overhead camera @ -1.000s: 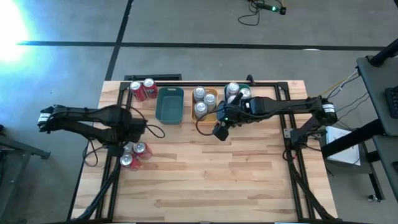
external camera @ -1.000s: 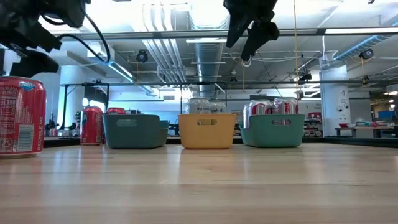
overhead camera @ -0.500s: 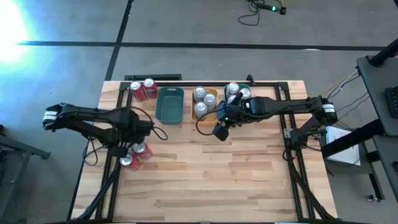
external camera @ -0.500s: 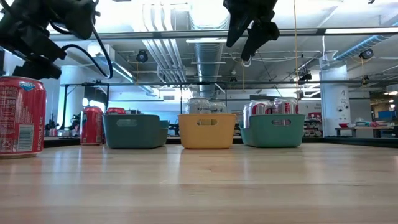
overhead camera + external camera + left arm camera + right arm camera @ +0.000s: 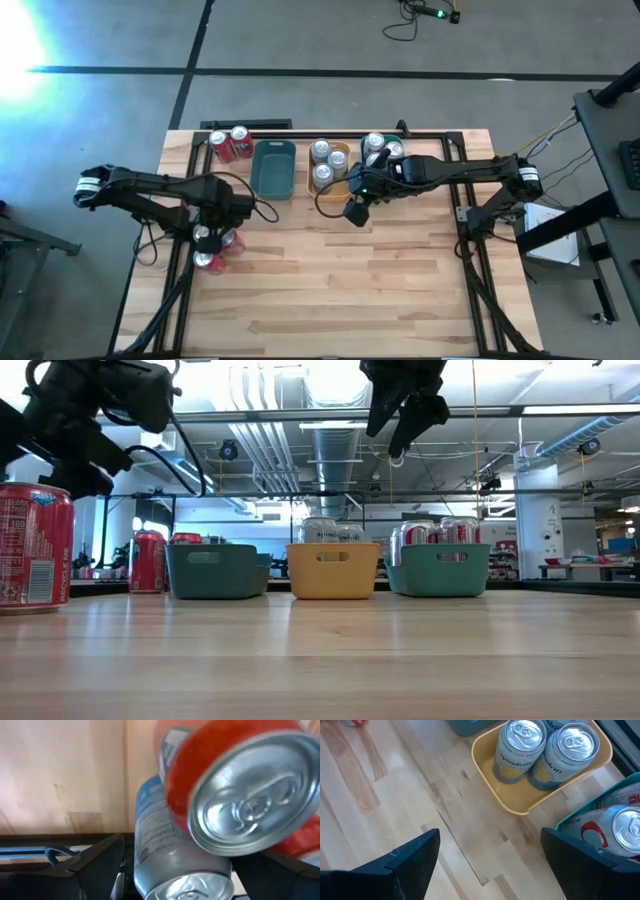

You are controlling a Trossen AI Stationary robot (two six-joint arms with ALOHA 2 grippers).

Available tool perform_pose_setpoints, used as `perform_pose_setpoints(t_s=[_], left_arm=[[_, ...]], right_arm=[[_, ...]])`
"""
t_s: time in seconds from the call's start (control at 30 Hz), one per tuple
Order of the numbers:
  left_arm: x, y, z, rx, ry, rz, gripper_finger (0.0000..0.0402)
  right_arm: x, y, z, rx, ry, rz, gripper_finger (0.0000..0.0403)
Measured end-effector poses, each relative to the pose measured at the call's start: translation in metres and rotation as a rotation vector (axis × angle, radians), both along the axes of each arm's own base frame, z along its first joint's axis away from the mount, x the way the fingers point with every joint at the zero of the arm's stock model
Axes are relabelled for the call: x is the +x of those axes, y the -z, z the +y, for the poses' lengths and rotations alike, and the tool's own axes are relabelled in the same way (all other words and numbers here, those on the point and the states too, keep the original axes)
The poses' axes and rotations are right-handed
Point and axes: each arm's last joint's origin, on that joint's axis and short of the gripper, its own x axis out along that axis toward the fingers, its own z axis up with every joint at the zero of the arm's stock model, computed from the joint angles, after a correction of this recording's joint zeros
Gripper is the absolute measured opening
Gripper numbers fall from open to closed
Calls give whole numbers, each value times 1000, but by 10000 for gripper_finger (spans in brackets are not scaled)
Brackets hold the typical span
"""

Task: Sort soda cans
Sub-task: Put the blue-white soda can into the yellow bin

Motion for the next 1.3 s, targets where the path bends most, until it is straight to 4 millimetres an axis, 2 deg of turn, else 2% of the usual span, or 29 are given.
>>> perform_pose_setpoints(t_s=[0.17, 0.3, 0.47, 0.6, 0.8, 1.03, 1.3], left_arm=[[-3, -5, 0, 11, -65, 11, 328], [-6, -9, -1, -12, -140, 10, 339], [-9, -1, -1, 25, -288, 66, 359], [-5, 2, 0, 52, -341, 101, 363], [2, 10, 0, 67, -376, 167, 362], [7, 17, -1, 60, -373, 221, 360], [7, 15, -2, 18, -367, 288, 349]], right_arm=[[0, 0, 0, 0, -22, 4, 340], [0, 0, 1, 12, -34, 5, 335], [0, 0, 1, 12, -36, 5, 331], [0, 0, 1, 8, -43, 7, 335], [0, 0, 1, 9, -54, 10, 343], [-1, 1, 2, 27, -66, 21, 333], [-4, 2, 3, 17, -89, 56, 334]])
